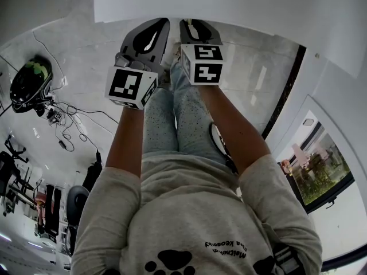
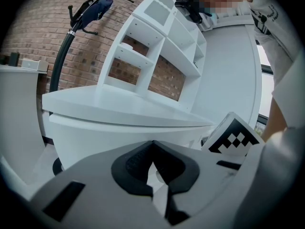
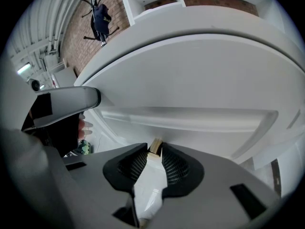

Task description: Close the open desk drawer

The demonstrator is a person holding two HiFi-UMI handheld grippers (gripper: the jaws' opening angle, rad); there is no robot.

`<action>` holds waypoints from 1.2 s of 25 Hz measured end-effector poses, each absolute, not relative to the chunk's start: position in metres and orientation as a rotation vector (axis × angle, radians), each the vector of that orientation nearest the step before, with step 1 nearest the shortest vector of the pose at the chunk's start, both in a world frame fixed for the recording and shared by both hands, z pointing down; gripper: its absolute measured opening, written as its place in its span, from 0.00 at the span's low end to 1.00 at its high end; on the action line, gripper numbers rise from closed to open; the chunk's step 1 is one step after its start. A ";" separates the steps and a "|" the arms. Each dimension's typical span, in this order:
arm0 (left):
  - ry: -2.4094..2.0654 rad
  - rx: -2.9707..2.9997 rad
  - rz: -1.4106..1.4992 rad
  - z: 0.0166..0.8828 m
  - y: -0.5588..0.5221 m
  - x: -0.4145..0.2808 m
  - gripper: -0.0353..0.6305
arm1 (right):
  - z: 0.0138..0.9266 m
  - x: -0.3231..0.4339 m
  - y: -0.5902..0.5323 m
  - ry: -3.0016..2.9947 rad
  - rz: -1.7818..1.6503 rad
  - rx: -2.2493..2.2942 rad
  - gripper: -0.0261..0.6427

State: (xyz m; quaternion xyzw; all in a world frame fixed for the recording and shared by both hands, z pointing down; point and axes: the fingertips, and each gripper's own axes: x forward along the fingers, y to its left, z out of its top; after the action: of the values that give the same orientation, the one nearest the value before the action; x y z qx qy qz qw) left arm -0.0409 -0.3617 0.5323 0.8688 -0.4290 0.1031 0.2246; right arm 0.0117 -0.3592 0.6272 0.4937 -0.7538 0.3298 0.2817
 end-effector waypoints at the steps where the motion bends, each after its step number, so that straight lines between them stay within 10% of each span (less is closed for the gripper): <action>1: -1.185 2.397 0.288 0.532 -0.362 -0.041 0.08 | 0.626 0.012 -0.358 -2.021 0.885 1.325 0.20; 30: -1.173 2.426 0.221 0.446 -0.320 -0.037 0.08 | 0.464 0.026 -0.322 -2.221 0.730 1.506 0.08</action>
State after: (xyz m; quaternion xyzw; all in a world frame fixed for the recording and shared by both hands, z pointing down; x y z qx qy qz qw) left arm -0.0367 -0.3203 0.4458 0.8759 -0.4233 0.0799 0.2171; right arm 0.0256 -0.3224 0.4640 0.5328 -0.7857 0.2582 0.1792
